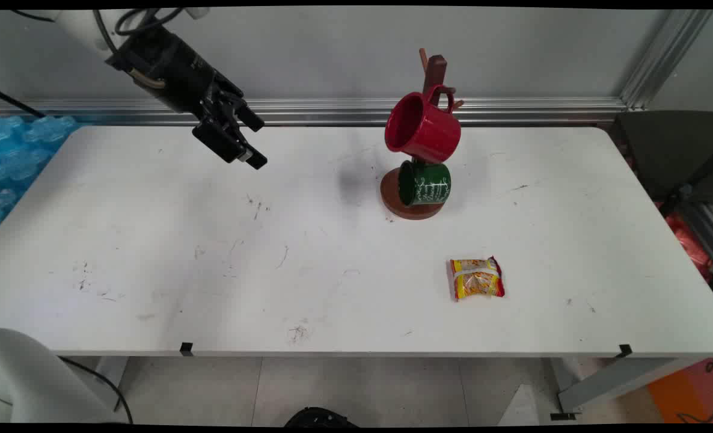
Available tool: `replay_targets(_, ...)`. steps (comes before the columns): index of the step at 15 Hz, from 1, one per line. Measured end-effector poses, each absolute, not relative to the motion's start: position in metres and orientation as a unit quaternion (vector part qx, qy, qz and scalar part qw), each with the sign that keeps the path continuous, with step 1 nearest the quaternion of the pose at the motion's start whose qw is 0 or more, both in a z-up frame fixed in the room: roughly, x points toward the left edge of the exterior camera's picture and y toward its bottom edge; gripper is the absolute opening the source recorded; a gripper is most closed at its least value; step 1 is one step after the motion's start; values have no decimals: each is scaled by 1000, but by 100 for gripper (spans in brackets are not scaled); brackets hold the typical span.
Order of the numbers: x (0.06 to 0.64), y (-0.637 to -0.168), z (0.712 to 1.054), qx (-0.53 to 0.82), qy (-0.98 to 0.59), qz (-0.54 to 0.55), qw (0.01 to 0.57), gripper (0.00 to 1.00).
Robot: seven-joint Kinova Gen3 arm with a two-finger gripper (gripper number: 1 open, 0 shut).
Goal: Pick up the red mug from the rack
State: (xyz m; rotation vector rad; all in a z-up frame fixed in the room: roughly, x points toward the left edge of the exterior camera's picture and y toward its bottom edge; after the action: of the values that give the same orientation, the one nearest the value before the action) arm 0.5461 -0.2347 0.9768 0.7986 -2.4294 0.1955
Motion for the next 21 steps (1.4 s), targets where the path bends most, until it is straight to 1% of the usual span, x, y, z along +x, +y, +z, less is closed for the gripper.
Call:
replay_targets(5,516,-229,996,292,-895,58,331,100)
replay_targets(12,467,-246,1011,308,-872,51,378,100)
replay_targets(16,440,-262,1010,327,-857,50,394,100)
replay_targets(21,410,-283,999,354,-841,46,406,100)
